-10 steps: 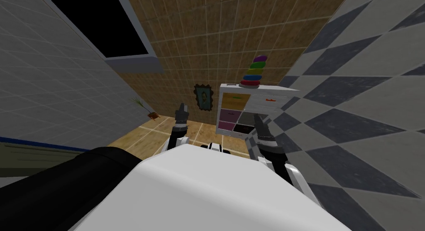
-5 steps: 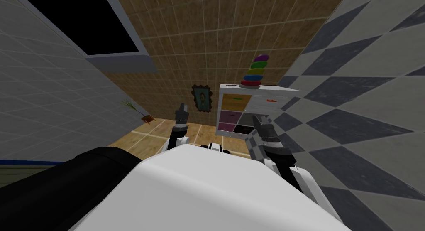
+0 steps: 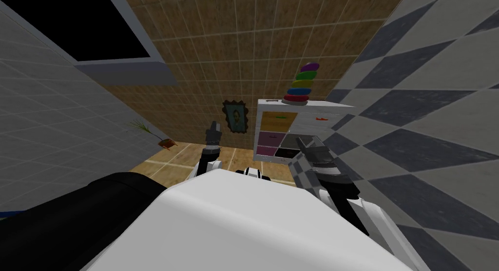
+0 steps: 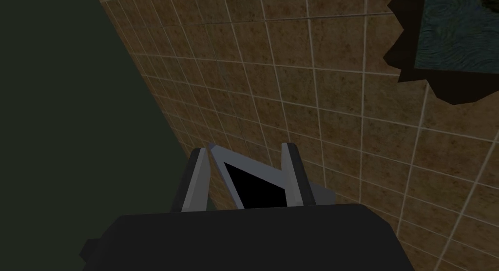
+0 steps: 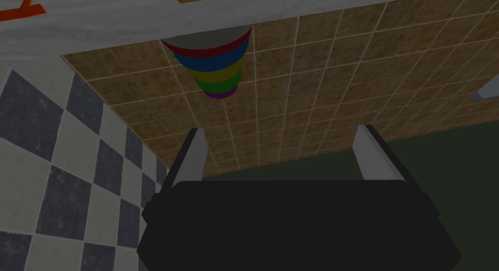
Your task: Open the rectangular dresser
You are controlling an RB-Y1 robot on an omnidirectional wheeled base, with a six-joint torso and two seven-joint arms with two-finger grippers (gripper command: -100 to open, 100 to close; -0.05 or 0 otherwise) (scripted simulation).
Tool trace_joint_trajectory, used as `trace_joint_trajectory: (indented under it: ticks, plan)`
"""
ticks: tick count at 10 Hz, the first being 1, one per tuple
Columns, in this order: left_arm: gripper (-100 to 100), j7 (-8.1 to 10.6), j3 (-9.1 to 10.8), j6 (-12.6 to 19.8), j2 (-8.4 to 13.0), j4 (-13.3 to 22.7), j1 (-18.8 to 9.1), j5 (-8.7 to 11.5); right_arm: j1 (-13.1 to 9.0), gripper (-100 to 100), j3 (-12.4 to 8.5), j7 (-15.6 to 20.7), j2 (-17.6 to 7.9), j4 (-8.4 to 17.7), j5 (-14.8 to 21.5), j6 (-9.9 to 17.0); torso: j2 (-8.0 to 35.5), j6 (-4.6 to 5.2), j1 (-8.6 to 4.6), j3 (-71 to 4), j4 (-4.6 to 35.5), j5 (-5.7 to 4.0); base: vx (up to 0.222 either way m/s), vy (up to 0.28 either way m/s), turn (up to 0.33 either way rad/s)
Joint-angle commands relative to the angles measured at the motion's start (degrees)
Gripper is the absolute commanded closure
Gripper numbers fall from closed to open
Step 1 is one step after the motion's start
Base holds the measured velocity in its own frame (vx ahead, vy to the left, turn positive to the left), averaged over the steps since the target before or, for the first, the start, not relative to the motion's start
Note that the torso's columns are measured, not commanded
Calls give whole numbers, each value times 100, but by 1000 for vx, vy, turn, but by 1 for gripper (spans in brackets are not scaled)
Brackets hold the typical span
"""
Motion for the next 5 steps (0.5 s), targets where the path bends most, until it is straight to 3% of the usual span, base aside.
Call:
trace_joint_trajectory:
  ticks: [1, 5]
  plan:
    - [0, 0, 0, 0, 0, 0, -1, 0, 24, -100, -169, 285, -118, 0, 350, 26, 10, -2, -5, 5, 2, -1, 64, 59, -46]
    - [0, 0, 0, 0, 0, 0, 0, 0, 63, -100, -569, 905, -433, 32, 1004, 68, 4, -1, 2, 2, 1, 1, 99, 94, -65]
